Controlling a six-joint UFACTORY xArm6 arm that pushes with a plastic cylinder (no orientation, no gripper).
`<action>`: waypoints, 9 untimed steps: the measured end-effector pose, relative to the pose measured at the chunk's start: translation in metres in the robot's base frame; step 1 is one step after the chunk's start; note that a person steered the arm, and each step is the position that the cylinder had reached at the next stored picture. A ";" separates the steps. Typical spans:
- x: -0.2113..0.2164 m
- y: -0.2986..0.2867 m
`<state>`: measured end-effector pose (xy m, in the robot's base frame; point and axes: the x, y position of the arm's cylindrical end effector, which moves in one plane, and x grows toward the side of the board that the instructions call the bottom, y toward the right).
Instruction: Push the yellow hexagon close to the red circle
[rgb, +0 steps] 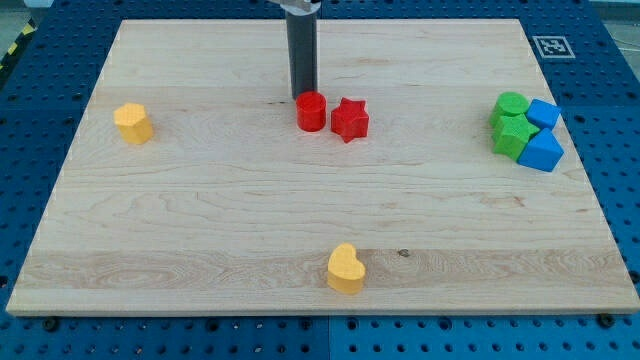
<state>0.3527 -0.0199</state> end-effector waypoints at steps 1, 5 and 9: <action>0.002 0.002; 0.002 -0.284; 0.045 -0.203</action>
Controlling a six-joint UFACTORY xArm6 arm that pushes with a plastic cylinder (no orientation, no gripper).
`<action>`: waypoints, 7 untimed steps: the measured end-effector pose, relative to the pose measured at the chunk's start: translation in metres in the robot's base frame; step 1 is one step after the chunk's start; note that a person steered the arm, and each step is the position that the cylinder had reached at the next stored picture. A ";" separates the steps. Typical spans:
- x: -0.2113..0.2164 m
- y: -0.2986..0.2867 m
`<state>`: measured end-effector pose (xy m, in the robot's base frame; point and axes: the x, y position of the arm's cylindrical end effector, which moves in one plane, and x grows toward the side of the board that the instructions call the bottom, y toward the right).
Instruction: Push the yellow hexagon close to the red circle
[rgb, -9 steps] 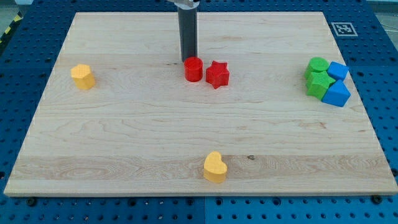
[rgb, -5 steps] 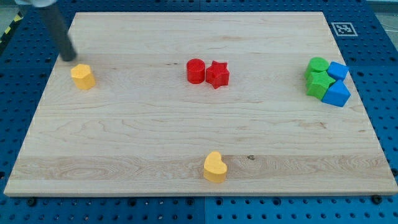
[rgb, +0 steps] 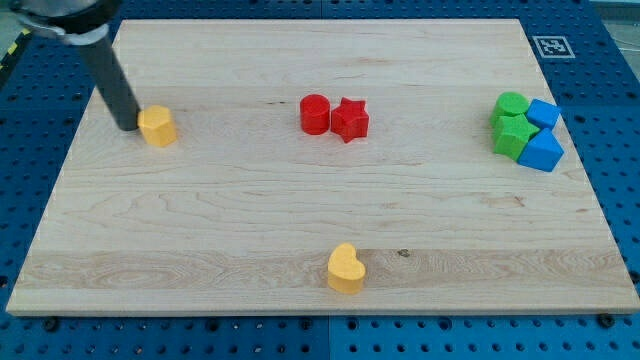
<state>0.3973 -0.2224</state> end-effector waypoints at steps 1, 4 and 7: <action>0.010 0.026; 0.053 0.080; 0.056 0.181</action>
